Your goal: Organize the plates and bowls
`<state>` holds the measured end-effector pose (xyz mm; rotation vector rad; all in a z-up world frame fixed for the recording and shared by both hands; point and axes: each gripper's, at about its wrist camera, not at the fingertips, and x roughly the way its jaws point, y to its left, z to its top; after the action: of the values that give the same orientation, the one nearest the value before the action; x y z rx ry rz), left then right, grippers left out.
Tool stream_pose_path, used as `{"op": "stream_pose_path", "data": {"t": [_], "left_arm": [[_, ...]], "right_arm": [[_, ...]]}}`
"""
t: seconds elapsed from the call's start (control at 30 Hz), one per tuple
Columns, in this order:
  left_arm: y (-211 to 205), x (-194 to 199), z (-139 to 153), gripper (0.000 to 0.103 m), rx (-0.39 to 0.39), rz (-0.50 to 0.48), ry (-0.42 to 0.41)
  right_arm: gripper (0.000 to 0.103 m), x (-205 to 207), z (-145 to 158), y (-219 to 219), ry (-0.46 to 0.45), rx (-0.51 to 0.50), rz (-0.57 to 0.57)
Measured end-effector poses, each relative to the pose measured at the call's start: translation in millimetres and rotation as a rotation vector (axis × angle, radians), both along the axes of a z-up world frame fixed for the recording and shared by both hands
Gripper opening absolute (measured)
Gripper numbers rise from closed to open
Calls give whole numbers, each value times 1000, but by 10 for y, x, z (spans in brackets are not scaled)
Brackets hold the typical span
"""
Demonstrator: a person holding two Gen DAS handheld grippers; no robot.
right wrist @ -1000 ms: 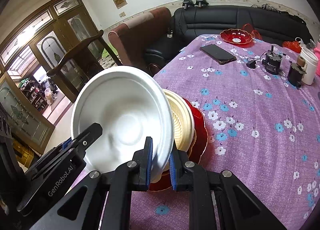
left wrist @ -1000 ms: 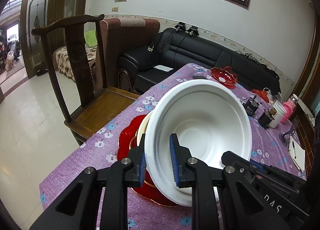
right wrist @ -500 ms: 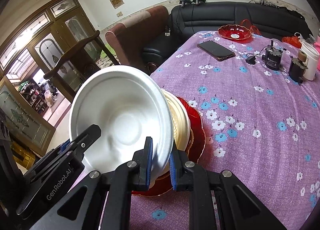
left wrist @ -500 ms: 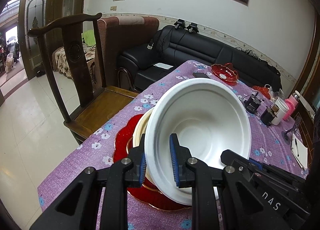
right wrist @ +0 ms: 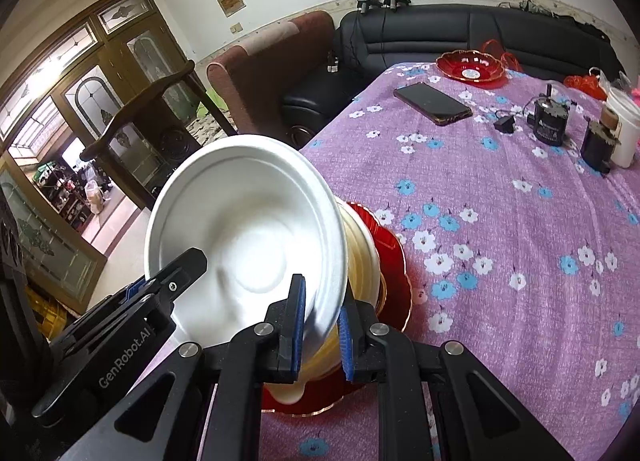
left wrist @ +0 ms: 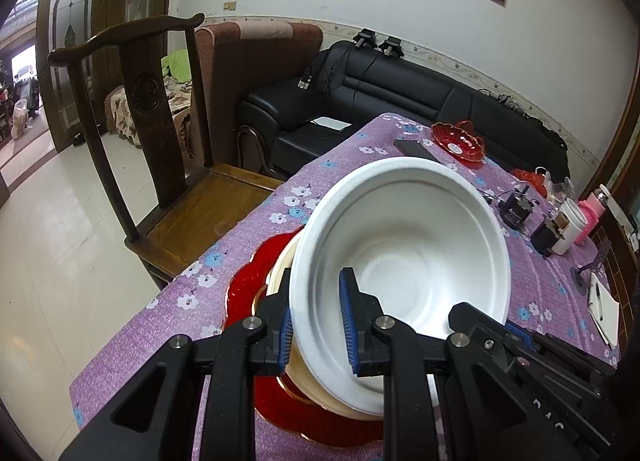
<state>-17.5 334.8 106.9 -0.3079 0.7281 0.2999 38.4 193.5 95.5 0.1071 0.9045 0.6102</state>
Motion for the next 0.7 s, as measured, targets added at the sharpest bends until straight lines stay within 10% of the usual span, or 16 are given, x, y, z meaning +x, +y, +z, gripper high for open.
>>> {"op": "stream_pose_path", "data": {"t": [0.27, 0.53, 0.7], "left_arm": [[41, 100, -81, 25, -19, 2, 28], [8, -86, 146, 76, -9, 8, -49], [51, -238, 304, 81, 7, 42, -107]], "right_arm": [[17, 127, -125, 62, 41, -10, 3], [17, 117, -133, 94, 34, -36, 9], [17, 113, -124, 108, 31, -51, 6]]}}
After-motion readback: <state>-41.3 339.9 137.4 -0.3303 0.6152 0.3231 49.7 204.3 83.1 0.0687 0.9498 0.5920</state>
